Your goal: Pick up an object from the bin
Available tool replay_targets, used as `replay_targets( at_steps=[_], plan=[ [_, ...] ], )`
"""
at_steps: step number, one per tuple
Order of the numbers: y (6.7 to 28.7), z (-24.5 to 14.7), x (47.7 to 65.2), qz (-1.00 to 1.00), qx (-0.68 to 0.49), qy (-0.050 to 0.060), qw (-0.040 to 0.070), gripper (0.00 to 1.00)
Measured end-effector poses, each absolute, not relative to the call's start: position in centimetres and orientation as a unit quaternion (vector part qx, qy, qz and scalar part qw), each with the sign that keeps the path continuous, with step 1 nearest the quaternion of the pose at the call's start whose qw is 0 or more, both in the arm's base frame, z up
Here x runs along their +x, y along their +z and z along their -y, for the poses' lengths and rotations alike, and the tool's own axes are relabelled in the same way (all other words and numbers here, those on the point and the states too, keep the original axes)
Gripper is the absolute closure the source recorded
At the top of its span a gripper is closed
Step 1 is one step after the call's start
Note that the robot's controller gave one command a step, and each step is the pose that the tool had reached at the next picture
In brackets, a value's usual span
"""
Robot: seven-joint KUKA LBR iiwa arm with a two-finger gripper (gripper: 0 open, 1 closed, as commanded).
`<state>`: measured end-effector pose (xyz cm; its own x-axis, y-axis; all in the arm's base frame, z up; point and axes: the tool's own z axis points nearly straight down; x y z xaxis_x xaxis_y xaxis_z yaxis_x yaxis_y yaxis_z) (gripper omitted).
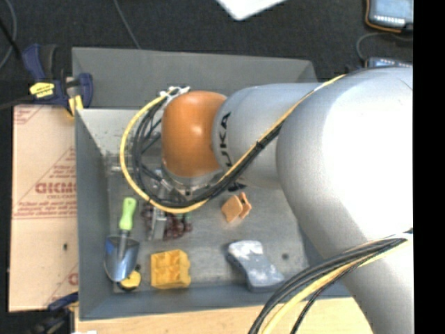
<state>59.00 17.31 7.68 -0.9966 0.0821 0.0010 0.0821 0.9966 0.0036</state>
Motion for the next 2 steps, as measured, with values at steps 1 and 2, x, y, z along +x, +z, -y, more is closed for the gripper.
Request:
replay_targets(
  at_steps=[1,2],
  plan=[
    [8.53,-15.93,58.93,1.000,0.000,-0.001,-0.005,1.00],
    [7.88,-16.26,58.90,1.000,0.012,-0.002,-0.007,1.00]
  ],
)
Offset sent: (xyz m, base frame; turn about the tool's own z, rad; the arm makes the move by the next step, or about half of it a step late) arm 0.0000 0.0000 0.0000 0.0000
